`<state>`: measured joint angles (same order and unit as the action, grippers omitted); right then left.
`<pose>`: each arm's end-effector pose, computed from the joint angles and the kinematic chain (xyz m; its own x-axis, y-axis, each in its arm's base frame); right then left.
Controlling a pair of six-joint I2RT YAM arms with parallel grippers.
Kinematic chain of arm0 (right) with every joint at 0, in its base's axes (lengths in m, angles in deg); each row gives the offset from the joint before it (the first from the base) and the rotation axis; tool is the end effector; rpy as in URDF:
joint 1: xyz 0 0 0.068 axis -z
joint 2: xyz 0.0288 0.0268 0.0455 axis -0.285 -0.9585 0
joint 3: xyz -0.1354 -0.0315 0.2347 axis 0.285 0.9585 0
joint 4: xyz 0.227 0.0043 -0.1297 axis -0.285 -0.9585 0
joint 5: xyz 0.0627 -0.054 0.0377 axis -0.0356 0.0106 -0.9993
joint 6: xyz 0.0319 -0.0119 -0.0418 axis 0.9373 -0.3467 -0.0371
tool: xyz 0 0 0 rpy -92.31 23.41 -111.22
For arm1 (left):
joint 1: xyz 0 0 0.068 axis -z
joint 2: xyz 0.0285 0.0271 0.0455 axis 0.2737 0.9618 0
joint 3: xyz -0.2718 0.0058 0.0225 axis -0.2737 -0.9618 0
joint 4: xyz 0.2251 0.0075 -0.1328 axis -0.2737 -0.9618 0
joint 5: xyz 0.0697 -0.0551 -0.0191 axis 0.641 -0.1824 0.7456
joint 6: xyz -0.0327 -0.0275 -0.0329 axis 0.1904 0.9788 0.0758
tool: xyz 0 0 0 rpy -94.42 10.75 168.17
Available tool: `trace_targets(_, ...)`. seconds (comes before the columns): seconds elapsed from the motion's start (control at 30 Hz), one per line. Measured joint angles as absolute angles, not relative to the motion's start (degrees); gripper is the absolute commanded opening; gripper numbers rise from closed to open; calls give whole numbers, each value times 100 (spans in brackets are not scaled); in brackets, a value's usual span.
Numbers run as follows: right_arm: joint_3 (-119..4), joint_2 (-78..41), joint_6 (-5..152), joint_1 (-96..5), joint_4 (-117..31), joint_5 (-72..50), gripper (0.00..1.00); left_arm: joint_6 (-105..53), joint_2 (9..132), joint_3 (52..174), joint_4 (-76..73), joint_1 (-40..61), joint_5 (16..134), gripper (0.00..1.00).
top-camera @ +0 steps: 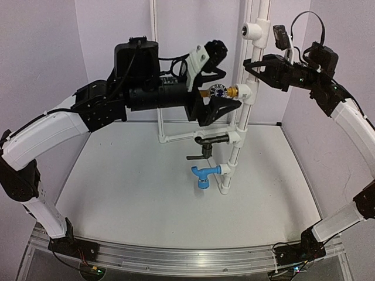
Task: Install the water faucets
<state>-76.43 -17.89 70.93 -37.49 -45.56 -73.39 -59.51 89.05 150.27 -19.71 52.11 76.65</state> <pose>0.2547 0.1332 0.5071 0.0981 0.0667 -0.9929 -0.9950 -0.0093 -0.0990 0.1336 -0.3420 0.5003 0.3582 0.1019 -0.9281 0.8962 0.2413 0.3724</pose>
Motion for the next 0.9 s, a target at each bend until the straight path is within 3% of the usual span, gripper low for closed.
trace_targets(0.27, -7741, -1898, 7105, -3775, -4553, -7266, 0, -2610, 8423, 15441, -2571, 4877, 8406, 86)
trace_targets(0.5, -7888, -2132, 7202, -3832, -4363, -7213, 0, 700, 7527, 14022, -2368, 3677, 7652, 85)
trace_targets(0.67, -7890, -2229, 7326, -3836, -4119, -7187, 0, 2273, 7562, 13410, -2031, 3679, 6917, 86)
trace_targets(0.9, -7890, -2300, 7383, -3836, -3932, -7191, 1, 3527, 8154, 13584, -1593, 3682, 6077, 85)
